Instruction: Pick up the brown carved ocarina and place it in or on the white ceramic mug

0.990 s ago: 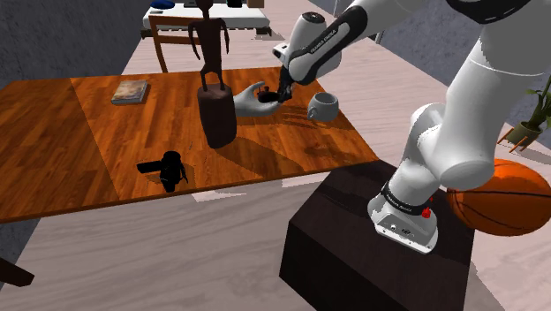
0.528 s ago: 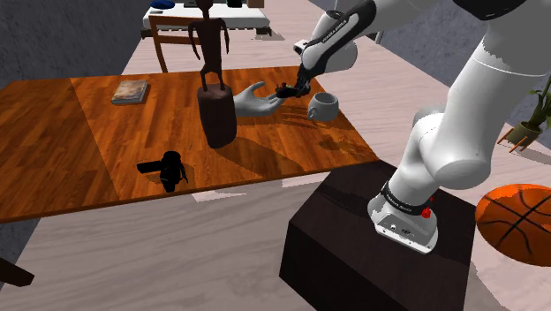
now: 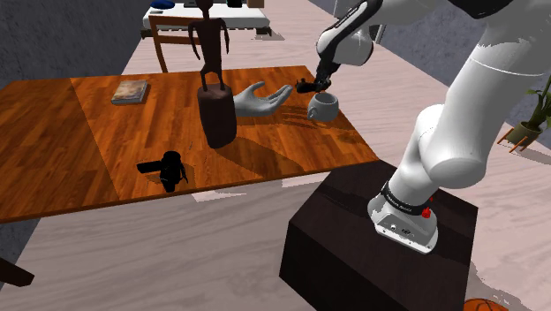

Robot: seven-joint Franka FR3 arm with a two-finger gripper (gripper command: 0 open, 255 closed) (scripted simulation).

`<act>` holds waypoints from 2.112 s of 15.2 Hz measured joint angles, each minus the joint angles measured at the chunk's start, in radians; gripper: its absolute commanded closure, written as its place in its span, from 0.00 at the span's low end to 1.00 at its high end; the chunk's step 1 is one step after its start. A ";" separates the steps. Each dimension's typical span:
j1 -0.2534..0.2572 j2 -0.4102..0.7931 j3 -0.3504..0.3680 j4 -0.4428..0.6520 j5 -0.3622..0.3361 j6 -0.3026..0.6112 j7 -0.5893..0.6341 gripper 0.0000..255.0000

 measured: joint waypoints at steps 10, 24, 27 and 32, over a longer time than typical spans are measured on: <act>-0.176 0.144 0.006 0.112 0.351 -0.094 -0.433 1.00; -0.302 0.291 0.158 0.137 0.651 -0.042 -0.669 1.00; -0.302 0.291 0.159 0.136 0.652 -0.042 -0.670 1.00; -0.301 0.290 0.159 0.134 0.652 -0.040 -0.672 0.00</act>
